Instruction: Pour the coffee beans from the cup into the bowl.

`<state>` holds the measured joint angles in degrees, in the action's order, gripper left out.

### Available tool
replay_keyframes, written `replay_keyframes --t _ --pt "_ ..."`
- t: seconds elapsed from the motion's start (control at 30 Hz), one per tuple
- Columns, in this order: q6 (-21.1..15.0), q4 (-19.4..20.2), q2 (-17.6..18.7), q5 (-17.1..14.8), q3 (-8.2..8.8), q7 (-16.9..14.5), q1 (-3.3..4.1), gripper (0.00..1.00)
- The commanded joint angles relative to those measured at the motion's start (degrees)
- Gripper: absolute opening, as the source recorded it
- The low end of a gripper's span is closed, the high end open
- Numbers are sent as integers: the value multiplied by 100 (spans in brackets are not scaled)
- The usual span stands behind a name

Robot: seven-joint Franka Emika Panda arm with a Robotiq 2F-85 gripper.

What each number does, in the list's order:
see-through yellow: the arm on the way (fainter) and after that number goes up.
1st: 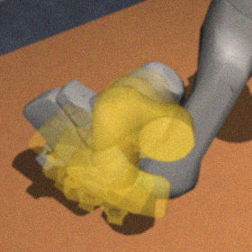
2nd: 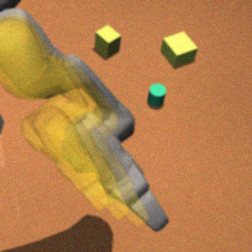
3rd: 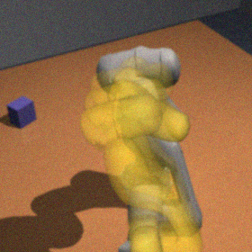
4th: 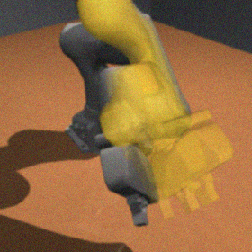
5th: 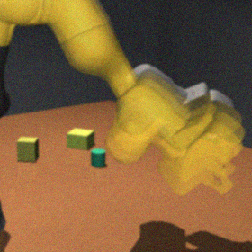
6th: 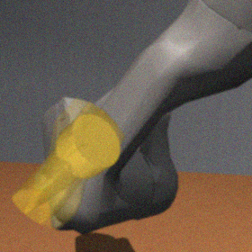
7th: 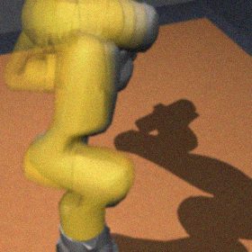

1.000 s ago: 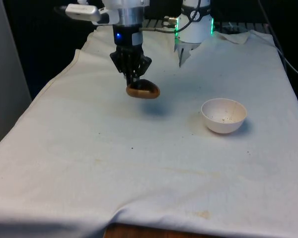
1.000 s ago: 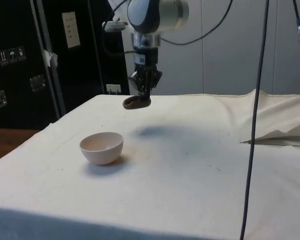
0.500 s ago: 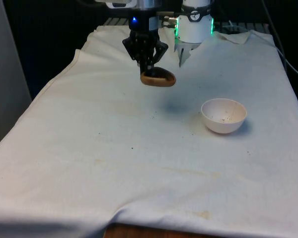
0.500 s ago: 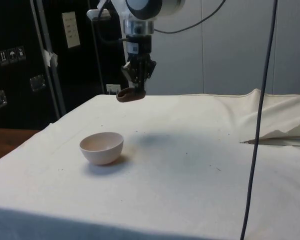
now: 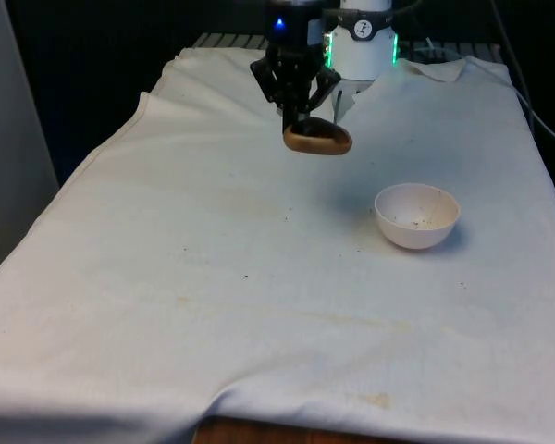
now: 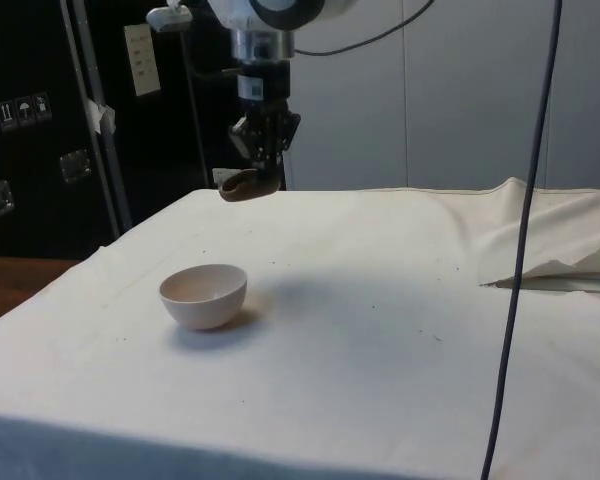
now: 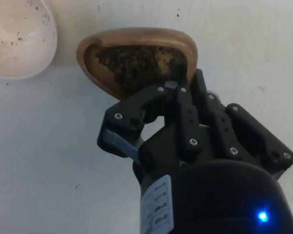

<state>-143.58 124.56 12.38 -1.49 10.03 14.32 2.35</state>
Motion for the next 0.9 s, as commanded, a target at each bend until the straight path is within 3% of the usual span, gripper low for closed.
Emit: replay_keyframes --t 0.0,0.1,0.13,0.17,0.37,0.4,0.43,0.87 --pt "69 -11 -34 143 23 149 57 0" --pt "126 -29 -80 292 -57 309 57 0" --pt "69 -23 -63 206 -109 223 6 0" --pt "149 -34 -103 338 -86 361 57 0" --pt "481 -103 -298 630 -304 630 40 0" --pt "401 -86 -269 544 -315 544 6 0" --pt "521 -115 -321 647 -321 642 40 0" --pt "739 -143 -504 951 -435 458 11 0"
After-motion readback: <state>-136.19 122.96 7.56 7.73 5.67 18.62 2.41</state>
